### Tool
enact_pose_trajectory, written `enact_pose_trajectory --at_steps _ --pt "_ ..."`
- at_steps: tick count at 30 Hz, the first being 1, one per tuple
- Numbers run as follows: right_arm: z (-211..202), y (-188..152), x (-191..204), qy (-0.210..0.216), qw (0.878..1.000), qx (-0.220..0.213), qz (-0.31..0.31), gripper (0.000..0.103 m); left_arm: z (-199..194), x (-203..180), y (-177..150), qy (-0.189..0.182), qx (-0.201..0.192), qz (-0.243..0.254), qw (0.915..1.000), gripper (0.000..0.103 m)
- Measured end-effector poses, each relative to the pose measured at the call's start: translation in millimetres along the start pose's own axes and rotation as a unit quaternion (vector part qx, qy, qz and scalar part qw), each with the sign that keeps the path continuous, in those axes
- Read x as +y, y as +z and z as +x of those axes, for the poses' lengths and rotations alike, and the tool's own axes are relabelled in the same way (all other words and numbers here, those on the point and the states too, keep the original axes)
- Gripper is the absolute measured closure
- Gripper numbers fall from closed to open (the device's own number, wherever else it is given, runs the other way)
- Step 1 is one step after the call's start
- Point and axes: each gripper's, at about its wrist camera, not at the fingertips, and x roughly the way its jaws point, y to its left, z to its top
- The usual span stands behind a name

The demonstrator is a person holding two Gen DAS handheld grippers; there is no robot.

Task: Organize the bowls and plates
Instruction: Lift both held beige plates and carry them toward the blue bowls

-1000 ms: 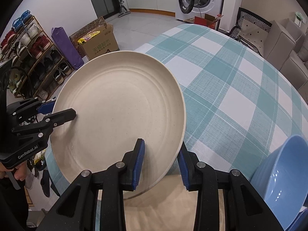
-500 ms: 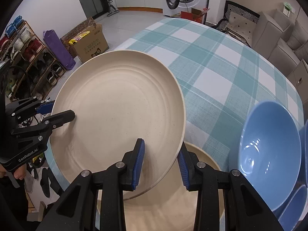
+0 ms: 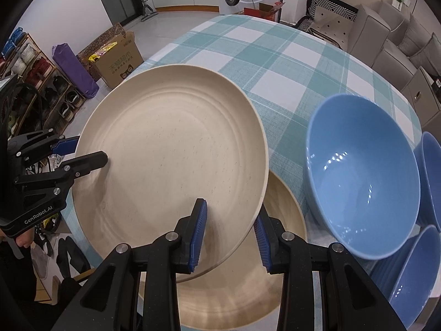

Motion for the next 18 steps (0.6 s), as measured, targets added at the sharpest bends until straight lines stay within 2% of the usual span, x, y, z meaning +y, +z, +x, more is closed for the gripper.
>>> enact_pose_trajectory --at_steps 18 --pt "-12.2 -42.0 -11.0 -0.021 0.999 0.023 0.016 0.068 -0.8 -32.7 -8.0 -0.019 0.008 0.044 0.9988 0.074"
